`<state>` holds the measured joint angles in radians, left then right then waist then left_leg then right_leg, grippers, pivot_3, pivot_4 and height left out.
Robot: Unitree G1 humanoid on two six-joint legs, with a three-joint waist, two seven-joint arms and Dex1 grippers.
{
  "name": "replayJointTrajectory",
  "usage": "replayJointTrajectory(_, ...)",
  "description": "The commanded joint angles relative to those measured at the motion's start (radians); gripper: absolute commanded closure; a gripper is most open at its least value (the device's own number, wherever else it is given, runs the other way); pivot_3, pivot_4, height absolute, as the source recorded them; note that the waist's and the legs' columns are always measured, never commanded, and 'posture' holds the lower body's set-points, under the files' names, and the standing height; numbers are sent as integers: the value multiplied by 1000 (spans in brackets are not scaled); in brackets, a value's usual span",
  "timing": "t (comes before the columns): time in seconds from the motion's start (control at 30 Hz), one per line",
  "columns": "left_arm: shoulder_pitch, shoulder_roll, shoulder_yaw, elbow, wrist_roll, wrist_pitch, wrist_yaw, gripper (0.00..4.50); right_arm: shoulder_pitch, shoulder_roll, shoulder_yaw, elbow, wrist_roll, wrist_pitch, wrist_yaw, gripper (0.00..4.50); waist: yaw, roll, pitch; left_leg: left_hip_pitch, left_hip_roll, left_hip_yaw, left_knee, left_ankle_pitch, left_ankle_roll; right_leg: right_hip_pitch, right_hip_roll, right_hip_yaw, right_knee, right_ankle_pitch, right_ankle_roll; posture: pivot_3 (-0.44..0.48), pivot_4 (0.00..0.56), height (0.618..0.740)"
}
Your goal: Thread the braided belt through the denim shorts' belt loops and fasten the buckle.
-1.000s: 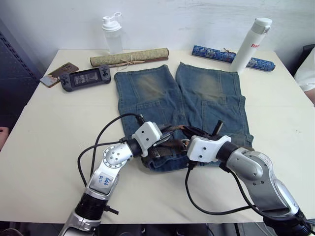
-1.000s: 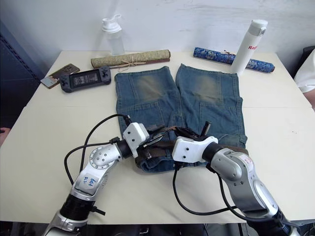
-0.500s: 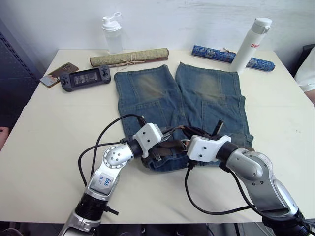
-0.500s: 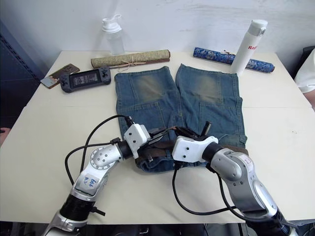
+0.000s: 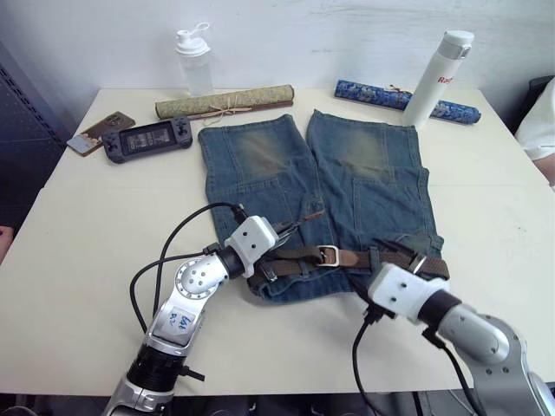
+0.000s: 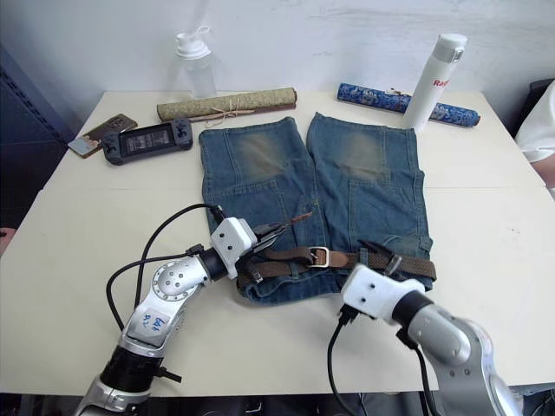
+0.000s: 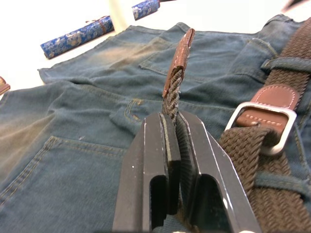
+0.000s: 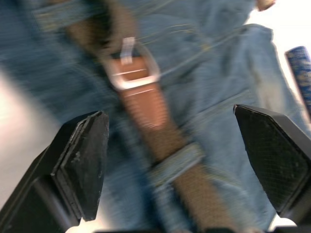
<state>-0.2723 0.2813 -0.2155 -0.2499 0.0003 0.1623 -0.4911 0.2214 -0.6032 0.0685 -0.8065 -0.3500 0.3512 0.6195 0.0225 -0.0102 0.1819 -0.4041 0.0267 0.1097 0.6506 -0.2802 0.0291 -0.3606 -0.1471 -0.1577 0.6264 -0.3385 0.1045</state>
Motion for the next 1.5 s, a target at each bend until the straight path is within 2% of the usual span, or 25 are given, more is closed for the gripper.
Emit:
replayJointTrajectory(0.03, -8, -7, 3, -49, -17, -3, -3, 4500, -14, 3, 45, 7, -82, -38, -52, 41, 1, 0, 0, 0, 0, 0, 0, 0, 0, 0, 0, 1, 0, 0, 0, 0, 150, 717)
replayJointTrajectory(0.5, -25, -25, 47, -80, -74, 35, 6, 4500, -121, 63, 151, 245, -268, -92, -197, 41, 1, 0, 0, 0, 0, -1, 1, 0, -1, 0, 1, 0, 0, 0, 0, 0, 150, 717)
replayJointTrajectory(0.77, -21, -17, 52, -85, -72, 39, 2, 4500, -138, 117, 145, 278, -283, -68, -227, 41, 3, 0, 0, 0, -1, -1, 1, 1, -1, 1, 0, 0, 0, 0, 0, 0, 150, 717)
replayJointTrajectory(0.8, -19, -18, 53, -86, -75, 41, 3, 4500, -134, 121, 144, 277, -280, -62, -224, 545, 3, 0, 0, 0, -1, -1, 1, 1, -1, 1, 0, 0, 0, 0, 0, 0, 150, 717)
replayJointTrajectory(0.87, -19, -16, 52, -87, -72, 43, 3, 4500, -130, 131, 140, 275, -271, -55, -225, 1222, 3, 0, 0, 0, -1, -1, 1, 1, -1, 1, 0, 0, 0, 0, 0, 0, 150, 717)
replayJointTrajectory(0.97, -17, -16, 53, -88, -76, 46, 3, 4500, -131, 144, 139, 265, -267, -44, -222, 2670, 3, 0, 0, -1, -1, -1, 1, 1, 0, 1, 0, 0, 0, 0, 0, 0, 150, 717)
replayJointTrajectory(1.0, -16, -16, 53, -88, -77, 46, 3, 4500, -132, 148, 138, 263, -265, -38, -222, 2982, 3, 0, 0, -1, -1, -1, 1, 1, 0, 1, 0, 0, 0, 0, 0, 0, 150, 717)
replayJointTrajectory(1.03, -15, -15, 53, -89, -76, 45, 2, 4500, -133, 150, 137, 259, -265, -37, -223, 3685, 3, 0, 0, -1, -1, -1, 1, 1, 0, 1, 0, 0, 0, 0, 0, 0, 150, 717)
replayJointTrajectory(1.1, -14, -12, 51, -90, -75, 45, -1, 4500, -135, 153, 134, 252, -262, -30, -221, 4297, 2, 0, 0, -1, -1, -1, 1, 1, 0, 1, 0, 0, 0, 0, 0, 0, 150, 717)
replayJointTrajectory(1.2, -16, 5, 40, -89, -59, 40, -12, 4500, -139, 151, 132, 240, -256, -34, -217, 4300, 2, 0, 0, -1, -1, -1, 1, 1, -1, 0, 0, 0, 0, 0, 0, 0, 150, 717)
replayJointTrajectory(1.37, -54, 105, -68, -44, 100, 5, -50, 4500, -195, 109, 169, 194, -268, -104, -164, 4300, 0, 0, 0, -1, -1, 0, 1, 1, -1, -1, 1, 0, 1, 0, 0, 0, 150, 717)
replayJointTrajectory(1.5, -92, 132, -107, -19, 148, 13, -74, 4500, -239, 62, 191, 193, -294, -153, -123, 4300, 1, 0, 0, -1, -1, 1, 0, 1, -1, -2, 2, 0, 1, 0, 0, 0, 150, 717)
